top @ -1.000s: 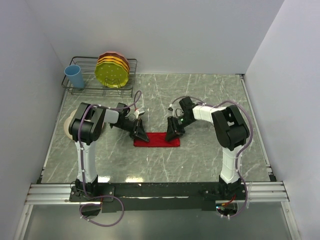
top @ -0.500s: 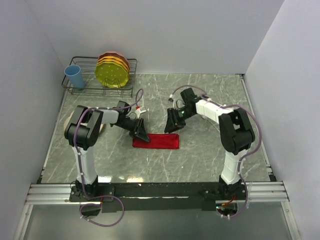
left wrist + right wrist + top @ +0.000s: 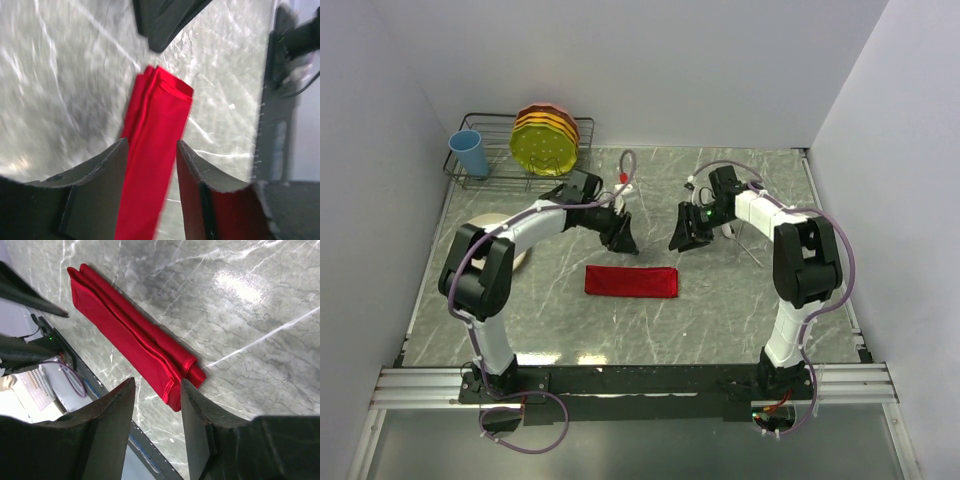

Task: Fold the napkin into a case and place the utensils inside
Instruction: Pick up the top corner of the smaller rectangle folded napkin from the folded napkin.

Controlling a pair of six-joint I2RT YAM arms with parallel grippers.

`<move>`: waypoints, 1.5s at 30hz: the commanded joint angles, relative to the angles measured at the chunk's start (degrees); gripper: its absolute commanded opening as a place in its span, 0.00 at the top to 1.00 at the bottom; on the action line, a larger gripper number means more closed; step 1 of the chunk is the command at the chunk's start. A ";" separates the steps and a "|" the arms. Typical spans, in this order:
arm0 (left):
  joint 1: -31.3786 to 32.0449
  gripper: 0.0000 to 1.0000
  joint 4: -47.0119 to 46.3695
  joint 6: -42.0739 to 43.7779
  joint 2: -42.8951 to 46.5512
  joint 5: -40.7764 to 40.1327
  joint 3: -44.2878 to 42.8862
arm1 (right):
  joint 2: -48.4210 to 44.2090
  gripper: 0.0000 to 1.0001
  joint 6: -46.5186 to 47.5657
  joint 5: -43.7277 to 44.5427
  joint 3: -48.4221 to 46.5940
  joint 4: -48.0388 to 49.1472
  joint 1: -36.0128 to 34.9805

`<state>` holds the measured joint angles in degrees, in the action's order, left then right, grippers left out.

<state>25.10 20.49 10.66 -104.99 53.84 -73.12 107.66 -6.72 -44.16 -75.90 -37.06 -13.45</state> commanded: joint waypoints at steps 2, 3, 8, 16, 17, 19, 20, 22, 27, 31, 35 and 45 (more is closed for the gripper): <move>4.51 0.49 4.11 21.93 -3.02 -3.48 -5.18 | 2.29 0.50 0.57 0.92 -1.36 -1.09 0.45; 5.73 0.49 5.25 24.13 -3.64 -3.66 -5.88 | 2.56 0.50 0.31 0.83 -1.36 -1.09 0.53; 9.70 0.49 11.76 35.39 -7.94 -6.55 -10.63 | 2.91 0.52 -1.10 1.36 -0.04 -0.91 0.97; 13.57 0.48 11.41 37.15 -11.72 -9.37 -12.65 | 2.82 0.62 -3.91 2.15 2.86 -1.09 2.38; 13.83 0.49 11.50 37.16 -12.51 -9.46 -13.27 | 2.82 0.62 -3.74 2.24 3.12 -1.26 2.47; 14.45 0.50 10.89 36.81 -13.04 -10.07 -13.80 | 2.82 0.62 -3.48 1.98 3.39 -1.26 2.47; 14.54 0.50 10.63 36.63 -13.48 -10.25 -14.24 | 2.65 0.62 -3.30 1.97 3.30 -1.52 2.73; 14.97 0.50 10.80 36.28 -14.54 -10.60 -14.94 | 2.65 0.62 -3.04 1.97 3.30 -1.61 2.82; 15.59 0.50 10.80 35.58 -15.77 -10.87 -16.79 | 2.73 0.63 -2.24 1.80 3.21 -2.05 3.08; 15.86 0.55 12.73 36.63 -16.21 -9.81 -17.58 | 2.82 0.62 -2.07 1.80 3.30 -2.05 2.99; 16.03 0.68 13.26 37.07 -15.68 -9.20 -17.41 | 3.44 0.62 -1.54 1.80 2.60 -2.49 3.26; 15.94 0.56 12.21 36.02 -14.89 -9.98 -15.38 | 4.14 0.62 -1.45 1.62 1.19 -3.02 3.35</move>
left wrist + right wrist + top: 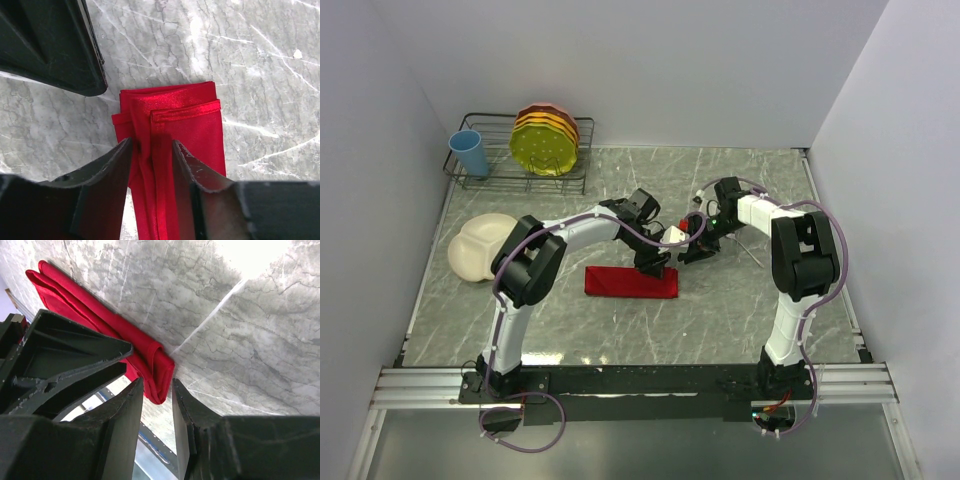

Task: Fold the napkin into a case and place the utensils inside
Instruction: Pick up the top corner of the smaller rectangle folded napkin from the folded napkin.

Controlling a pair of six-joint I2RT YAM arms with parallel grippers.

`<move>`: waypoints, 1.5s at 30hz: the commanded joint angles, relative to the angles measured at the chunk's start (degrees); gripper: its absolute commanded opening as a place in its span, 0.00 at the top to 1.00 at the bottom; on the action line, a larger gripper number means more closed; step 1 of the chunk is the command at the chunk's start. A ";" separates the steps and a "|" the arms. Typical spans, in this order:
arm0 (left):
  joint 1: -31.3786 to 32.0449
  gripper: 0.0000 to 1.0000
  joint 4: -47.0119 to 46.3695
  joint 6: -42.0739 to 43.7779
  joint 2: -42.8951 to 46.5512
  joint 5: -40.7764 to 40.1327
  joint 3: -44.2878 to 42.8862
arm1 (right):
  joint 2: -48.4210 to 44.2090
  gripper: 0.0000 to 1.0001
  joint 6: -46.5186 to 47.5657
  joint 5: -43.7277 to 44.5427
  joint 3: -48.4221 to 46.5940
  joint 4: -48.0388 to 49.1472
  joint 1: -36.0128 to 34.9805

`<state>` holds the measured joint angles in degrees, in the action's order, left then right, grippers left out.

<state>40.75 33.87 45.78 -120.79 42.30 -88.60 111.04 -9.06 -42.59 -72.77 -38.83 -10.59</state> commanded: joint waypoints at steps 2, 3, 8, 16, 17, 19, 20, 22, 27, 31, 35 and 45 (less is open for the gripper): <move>0.29 0.55 -1.17 0.72 0.73 1.38 0.09 | 0.75 0.62 0.71 0.05 -1.85 -1.25 0.48; 0.29 0.56 -1.26 0.54 0.65 1.20 0.27 | 0.84 0.62 0.71 -0.04 -1.93 -1.25 0.48; 0.38 0.76 -0.21 1.07 0.47 1.73 -0.17 | 0.75 0.62 0.18 -0.48 -2.11 -0.99 0.48; 0.29 0.99 -3.27 -5.16 5.99 3.05 4.82 | 0.23 0.63 -1.66 -2.59 -1.06 -1.60 -1.45; 0.29 0.99 -3.98 -6.13 6.70 2.61 5.62 | 0.14 0.64 -1.66 -2.24 -0.88 -1.69 -1.71; 0.38 0.99 -6.17 -8.68 8.46 2.17 8.34 | -0.04 0.66 -1.40 -1.54 -0.62 -1.95 -2.76; 0.55 0.99 -7.05 -9.73 8.99 1.21 9.22 | 0.14 0.67 -1.40 -0.66 -0.62 -2.04 -3.12; 0.64 0.99 -9.42 -12.90 10.40 0.68 11.59 | 0.31 0.69 -1.40 -0.13 -0.96 -2.65 -4.00; 1.26 0.99 -13.38 -16.33 13.30 -1.52 15.38 | 0.58 0.72 -1.58 1.54 -2.81 -3.71 -7.34; 1.52 0.99 -16.28 -18.18 15.41 -2.84 18.63 | 0.93 0.74 -1.14 2.33 -3.69 -5.03 -9.80; 1.87 0.99 -18.66 -19.15 16.82 -3.63 21.01 | 1.89 0.74 -1.05 3.21 -2.64 -4.85 -11.47; 2.67 0.99 -21.47 -24.68 20.15 -6.18 26.02 | 8.04 0.75 -2.45 6.55 -2.37 -2.65 -13.14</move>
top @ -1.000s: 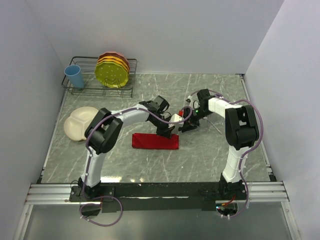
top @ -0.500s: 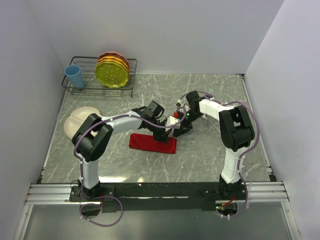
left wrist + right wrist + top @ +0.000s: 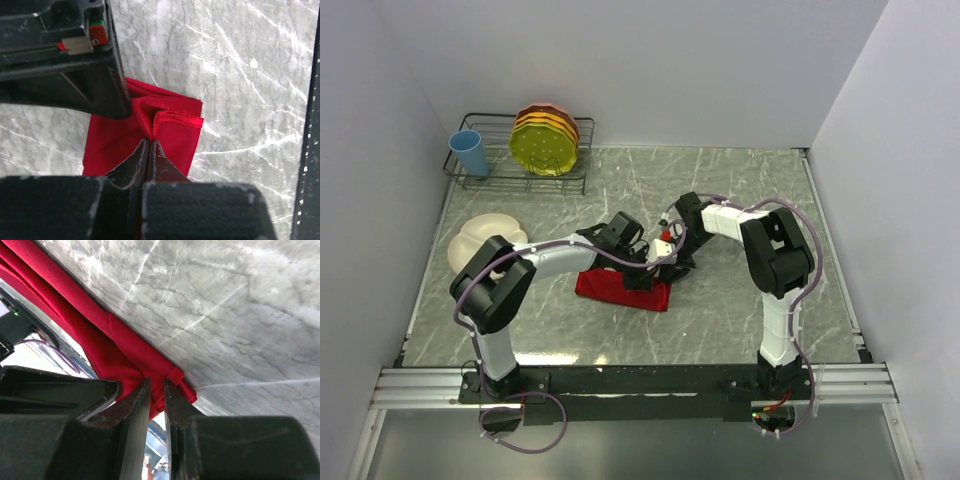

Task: Fold the napkin into a case and place the utensils inside
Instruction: Pick up the top corner of the smaller rectangle folded napkin from the folded napkin.

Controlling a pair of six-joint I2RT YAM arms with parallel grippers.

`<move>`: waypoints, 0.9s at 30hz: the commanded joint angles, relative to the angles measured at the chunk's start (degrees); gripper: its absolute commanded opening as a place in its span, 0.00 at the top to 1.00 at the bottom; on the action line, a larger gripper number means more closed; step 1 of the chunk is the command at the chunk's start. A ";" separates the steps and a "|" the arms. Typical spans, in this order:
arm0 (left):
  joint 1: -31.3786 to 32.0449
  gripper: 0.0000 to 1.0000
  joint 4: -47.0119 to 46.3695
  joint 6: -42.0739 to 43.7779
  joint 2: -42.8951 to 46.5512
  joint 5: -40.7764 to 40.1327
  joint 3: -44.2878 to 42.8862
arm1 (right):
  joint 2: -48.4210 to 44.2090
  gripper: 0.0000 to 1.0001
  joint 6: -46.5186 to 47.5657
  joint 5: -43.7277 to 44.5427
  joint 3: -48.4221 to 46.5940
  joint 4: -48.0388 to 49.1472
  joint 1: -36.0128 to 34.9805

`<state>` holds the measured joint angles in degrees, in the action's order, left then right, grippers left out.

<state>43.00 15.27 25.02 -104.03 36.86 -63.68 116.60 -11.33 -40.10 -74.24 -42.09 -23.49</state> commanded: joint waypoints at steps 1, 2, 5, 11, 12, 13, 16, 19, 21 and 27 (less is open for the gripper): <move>0.33 0.99 -3.05 -4.97 3.65 -0.91 1.28 | 2.67 0.75 -0.09 4.41 -1.08 0.69 -0.33; 0.41 0.99 -3.14 -7.06 3.83 -1.18 1.54 | 2.85 0.75 0.08 5.28 -1.26 0.69 -0.25; 0.33 0.99 -3.58 -11.72 5.15 -1.70 3.12 | 2.59 0.75 0.35 6.34 -1.79 0.69 -0.59; -1.16 0.99 -2.52 -20.70 4.37 -0.56 4.97 | 1.36 0.75 1.84 8.63 -1.88 1.48 -1.04; -1.60 0.99 -2.44 -21.67 4.01 -0.30 5.06 | 1.18 0.75 2.01 9.15 -1.88 1.74 -1.21; -2.83 0.99 -2.44 -23.76 3.57 0.40 4.97 | 1.00 0.75 2.36 9.42 -1.88 1.83 -1.21; -5.64 0.99 -2.09 -28.08 1.64 2.59 4.44 | 0.04 0.75 3.16 10.04 -1.35 2.36 -1.74; -7.66 0.99 -1.64 -29.75 0.23 4.35 3.92 | -0.66 0.75 3.77 10.65 -1.26 2.80 -2.27; -8.11 0.99 -1.12 -30.02 -0.56 5.15 3.65 | -0.84 0.75 4.04 10.92 -1.17 3.32 -2.70; -8.81 0.99 -0.85 -31.78 -2.49 7.35 3.30 | -2.42 0.74 4.65 11.71 -1.26 4.47 -3.06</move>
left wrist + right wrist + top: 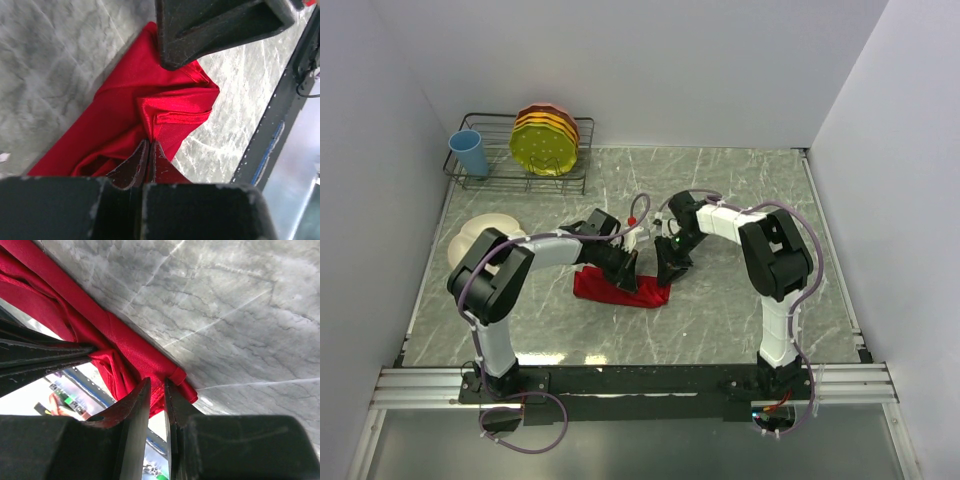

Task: Fold the napkin into a case and place the utensils inside
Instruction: Pick up the top corner of the smaller rectangle folded napkin from the folded napkin, then stuff the top corner of the smaller-rectangle-folded napkin into the folded napkin.

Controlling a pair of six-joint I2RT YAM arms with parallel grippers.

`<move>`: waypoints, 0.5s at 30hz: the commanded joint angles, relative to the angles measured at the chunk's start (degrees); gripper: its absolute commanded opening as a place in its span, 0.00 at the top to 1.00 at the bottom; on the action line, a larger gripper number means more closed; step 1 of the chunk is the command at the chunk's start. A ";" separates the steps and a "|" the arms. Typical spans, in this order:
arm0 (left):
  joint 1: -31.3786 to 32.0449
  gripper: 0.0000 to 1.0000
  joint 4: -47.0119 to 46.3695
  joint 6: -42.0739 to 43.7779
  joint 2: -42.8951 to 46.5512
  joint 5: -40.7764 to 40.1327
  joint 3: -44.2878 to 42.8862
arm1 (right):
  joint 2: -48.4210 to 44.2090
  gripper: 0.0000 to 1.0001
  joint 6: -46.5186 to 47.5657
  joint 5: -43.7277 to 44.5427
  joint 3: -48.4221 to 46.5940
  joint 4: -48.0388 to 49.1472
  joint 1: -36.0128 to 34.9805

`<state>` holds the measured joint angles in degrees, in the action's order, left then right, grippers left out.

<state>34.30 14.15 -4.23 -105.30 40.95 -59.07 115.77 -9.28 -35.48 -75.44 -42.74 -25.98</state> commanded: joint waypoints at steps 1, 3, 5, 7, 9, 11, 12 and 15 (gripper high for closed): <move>-0.12 0.99 0.09 -2.80 -1.31 3.35 -1.31 | -2.20 0.74 2.69 7.01 0.03 5.21 -0.74; -0.12 0.99 0.09 -3.15 -1.93 3.79 -1.49 | -3.35 0.73 2.42 5.87 0.12 6.17 -1.00; -0.12 0.99 0.26 -3.33 -2.46 4.40 -1.58 | -5.19 0.72 2.07 5.34 0.55 6.88 -1.53; -0.12 0.99 0.00 -3.59 -2.81 4.40 -1.49 | -7.12 0.71 2.25 5.69 0.73 7.85 -2.32; -0.12 0.99 -0.18 -4.03 -2.90 4.49 -1.22 | -8.18 0.71 2.25 6.30 1.61 8.90 -3.37; -0.12 0.99 -0.53 -4.56 -3.25 4.75 -1.14 | -9.33 0.71 2.25 7.00 2.31 9.34 -4.16; -0.29 0.99 -0.62 -5.17 -3.42 5.02 -1.14 | -9.59 0.71 2.33 7.70 2.58 9.78 -4.43; -0.90 0.99 -1.41 -6.66 -4.13 5.46 -0.79 | -10.30 0.71 2.86 9.20 3.98 10.92 -5.40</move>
<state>33.95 14.04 -7.99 -107.74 45.28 -59.27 109.23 -7.97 -28.73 -73.03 -35.29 -29.61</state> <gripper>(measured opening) 0.022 0.284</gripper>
